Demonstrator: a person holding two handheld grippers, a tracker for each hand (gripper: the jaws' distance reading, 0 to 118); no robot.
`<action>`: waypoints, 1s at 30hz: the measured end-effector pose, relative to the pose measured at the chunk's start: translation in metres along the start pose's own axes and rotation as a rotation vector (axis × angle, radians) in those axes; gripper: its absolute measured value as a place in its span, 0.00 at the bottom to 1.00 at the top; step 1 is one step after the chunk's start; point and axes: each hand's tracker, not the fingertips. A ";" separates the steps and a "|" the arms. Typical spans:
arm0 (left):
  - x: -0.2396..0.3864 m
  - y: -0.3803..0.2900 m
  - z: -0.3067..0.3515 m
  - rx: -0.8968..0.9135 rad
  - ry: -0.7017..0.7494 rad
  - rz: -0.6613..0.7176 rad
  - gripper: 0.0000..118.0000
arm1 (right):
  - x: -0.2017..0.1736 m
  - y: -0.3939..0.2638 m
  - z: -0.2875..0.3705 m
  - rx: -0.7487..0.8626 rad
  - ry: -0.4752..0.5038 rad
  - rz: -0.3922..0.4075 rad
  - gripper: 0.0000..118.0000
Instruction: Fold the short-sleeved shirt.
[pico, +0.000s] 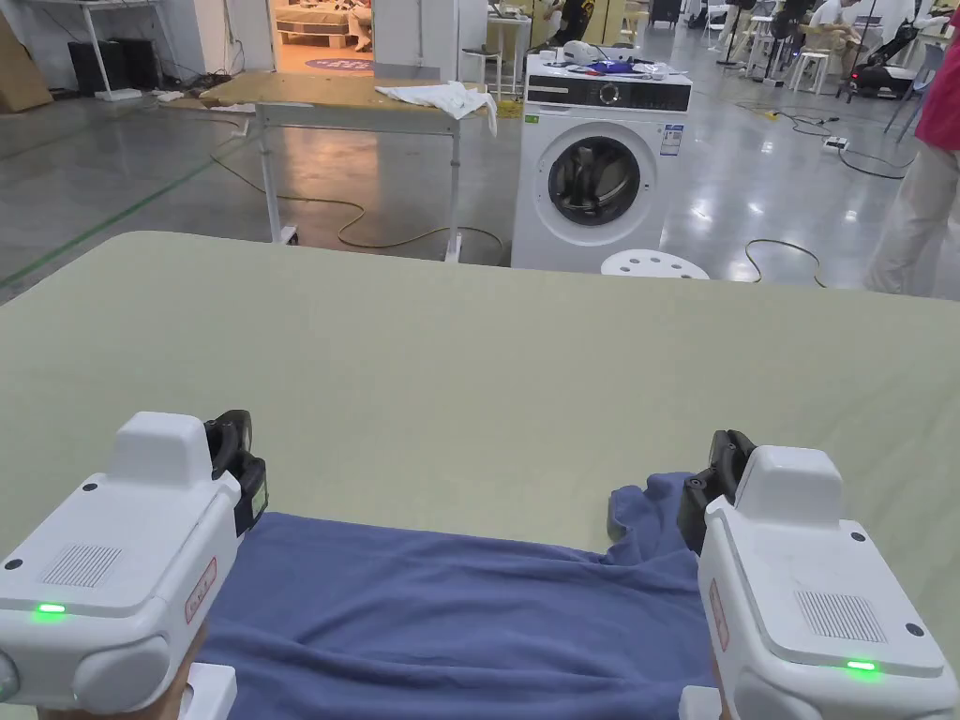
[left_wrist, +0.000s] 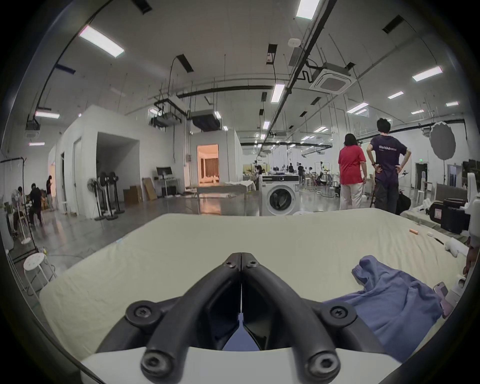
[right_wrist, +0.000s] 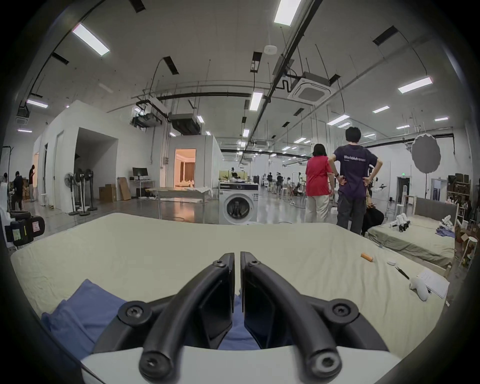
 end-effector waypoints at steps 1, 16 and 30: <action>0.000 0.001 0.000 -0.004 -0.010 -0.003 0.00 | -0.001 0.000 -0.001 0.006 0.004 -0.006 0.02; -0.086 -0.068 -0.150 -0.597 -0.053 0.080 0.01 | 0.001 -0.018 -0.031 -0.065 0.030 0.046 0.02; -0.078 -0.120 -0.240 -0.886 -0.064 -0.010 0.46 | 0.035 -0.058 -0.057 -0.246 -0.033 0.041 0.02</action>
